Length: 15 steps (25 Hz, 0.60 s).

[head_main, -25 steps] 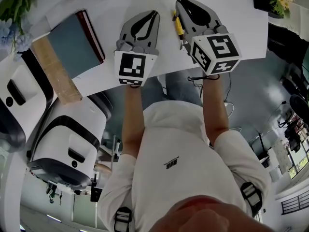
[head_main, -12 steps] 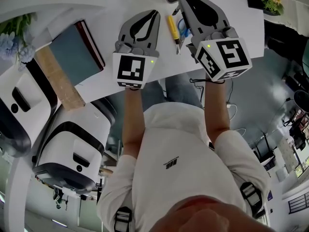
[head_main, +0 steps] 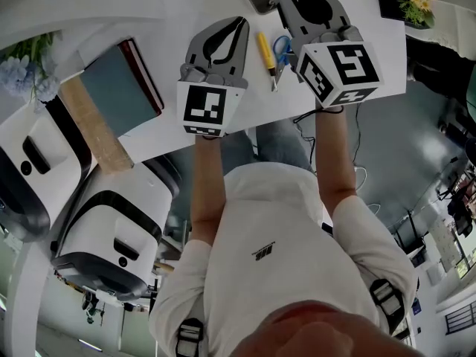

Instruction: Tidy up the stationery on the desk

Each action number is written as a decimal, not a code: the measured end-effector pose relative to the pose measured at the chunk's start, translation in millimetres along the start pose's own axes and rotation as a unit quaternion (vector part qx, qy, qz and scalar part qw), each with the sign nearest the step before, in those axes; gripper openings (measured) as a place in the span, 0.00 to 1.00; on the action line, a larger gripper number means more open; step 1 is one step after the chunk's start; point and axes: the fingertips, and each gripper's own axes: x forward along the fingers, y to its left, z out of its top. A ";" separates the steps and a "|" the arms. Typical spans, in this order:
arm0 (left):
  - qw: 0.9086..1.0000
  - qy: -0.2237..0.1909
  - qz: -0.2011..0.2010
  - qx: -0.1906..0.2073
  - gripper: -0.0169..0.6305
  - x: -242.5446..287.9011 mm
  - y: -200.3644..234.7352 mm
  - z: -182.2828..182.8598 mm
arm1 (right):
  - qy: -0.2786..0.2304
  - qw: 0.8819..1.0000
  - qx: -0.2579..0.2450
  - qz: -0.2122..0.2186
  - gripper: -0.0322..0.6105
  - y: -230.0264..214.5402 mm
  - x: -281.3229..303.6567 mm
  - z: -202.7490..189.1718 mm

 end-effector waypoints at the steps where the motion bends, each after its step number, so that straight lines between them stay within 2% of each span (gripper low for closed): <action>1: 1.000 0.001 0.001 -0.001 0.03 0.6 0.5 -0.3 | 0.005 1.000 0.001 0.000 0.09 -2.1 4.4 -3.9; 8: 1.000 0.006 0.007 -0.007 0.03 0.3 3.7 -7.1 | 0.046 0.999 0.020 0.002 0.09 -8.5 28.1 -37.4; 12: 1.000 0.008 0.010 -0.011 0.03 -1.4 4.5 -12.2 | 0.057 0.998 0.017 -0.001 0.17 -9.2 28.6 -47.6; 15: 1.000 0.010 0.011 -0.014 0.03 -2.1 5.2 -15.2 | 0.059 0.998 0.020 -0.004 0.17 -9.8 23.5 -51.9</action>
